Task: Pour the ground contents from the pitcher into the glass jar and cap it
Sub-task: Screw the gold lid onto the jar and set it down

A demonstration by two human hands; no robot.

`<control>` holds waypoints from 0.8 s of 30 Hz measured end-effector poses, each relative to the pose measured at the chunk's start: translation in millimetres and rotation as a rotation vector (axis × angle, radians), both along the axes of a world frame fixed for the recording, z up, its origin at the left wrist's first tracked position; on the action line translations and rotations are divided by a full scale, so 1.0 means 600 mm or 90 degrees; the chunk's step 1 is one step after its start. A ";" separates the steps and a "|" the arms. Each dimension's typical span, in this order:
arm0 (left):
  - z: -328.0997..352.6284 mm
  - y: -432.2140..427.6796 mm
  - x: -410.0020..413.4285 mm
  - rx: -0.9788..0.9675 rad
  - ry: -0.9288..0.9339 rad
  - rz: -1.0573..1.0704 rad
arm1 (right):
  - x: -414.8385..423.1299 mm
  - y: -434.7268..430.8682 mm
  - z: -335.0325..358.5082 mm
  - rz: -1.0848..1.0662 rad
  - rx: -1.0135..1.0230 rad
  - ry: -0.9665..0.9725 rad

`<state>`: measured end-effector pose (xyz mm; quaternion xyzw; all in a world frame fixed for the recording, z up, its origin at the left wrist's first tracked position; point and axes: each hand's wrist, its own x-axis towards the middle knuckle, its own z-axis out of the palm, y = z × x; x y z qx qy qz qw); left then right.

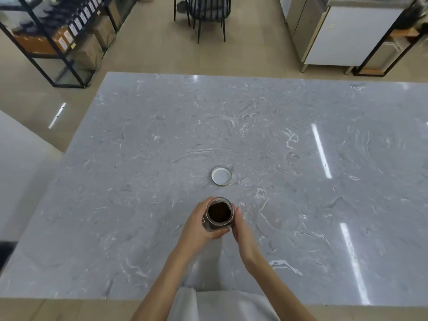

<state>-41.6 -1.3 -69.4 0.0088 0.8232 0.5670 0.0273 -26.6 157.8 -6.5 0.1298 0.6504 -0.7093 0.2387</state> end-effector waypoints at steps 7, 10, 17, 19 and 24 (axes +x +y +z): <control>0.000 -0.007 -0.005 -0.008 0.015 -0.071 | 0.008 0.013 0.009 0.040 0.017 -0.020; 0.002 -0.032 -0.012 -0.015 0.003 -0.080 | -0.004 0.015 0.028 0.057 0.053 0.021; 0.001 -0.106 -0.041 -0.007 0.012 0.009 | -0.165 0.002 0.072 0.195 0.519 0.229; 0.005 -0.115 -0.048 -0.019 0.011 0.007 | -0.230 -0.020 0.068 0.330 0.669 0.189; 0.008 -0.120 -0.052 -0.036 -0.004 -0.002 | -0.301 -0.071 0.010 0.474 0.767 0.140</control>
